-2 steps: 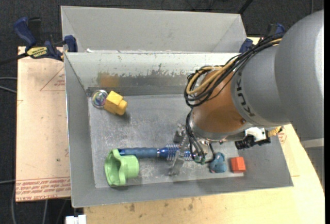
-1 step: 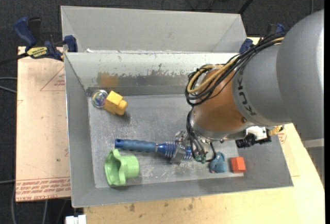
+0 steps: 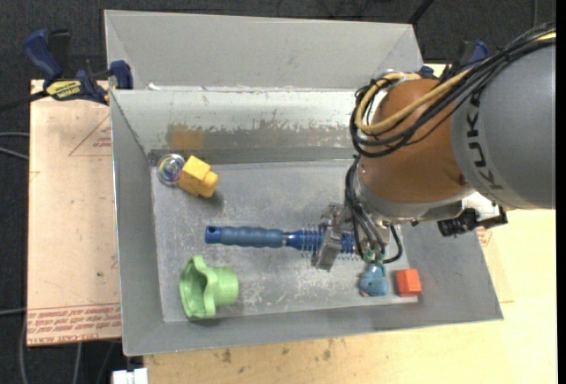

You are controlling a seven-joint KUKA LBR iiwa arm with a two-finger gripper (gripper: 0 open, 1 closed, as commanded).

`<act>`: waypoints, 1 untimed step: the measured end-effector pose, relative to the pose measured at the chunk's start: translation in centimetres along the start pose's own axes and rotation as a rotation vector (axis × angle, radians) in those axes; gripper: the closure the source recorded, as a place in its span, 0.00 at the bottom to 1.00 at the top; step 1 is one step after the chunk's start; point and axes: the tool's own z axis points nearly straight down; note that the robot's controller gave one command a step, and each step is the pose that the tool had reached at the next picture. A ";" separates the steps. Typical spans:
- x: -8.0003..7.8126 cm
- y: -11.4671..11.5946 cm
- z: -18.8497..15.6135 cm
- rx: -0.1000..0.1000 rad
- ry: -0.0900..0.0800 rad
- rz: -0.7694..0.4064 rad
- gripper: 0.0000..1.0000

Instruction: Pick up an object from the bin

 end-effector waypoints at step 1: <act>0.1 -0.3 -10.4 0.000 -0.003 -0.001 1.00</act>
Offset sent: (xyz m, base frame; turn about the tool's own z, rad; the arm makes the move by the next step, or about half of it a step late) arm -0.0040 -0.0036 0.1001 0.0028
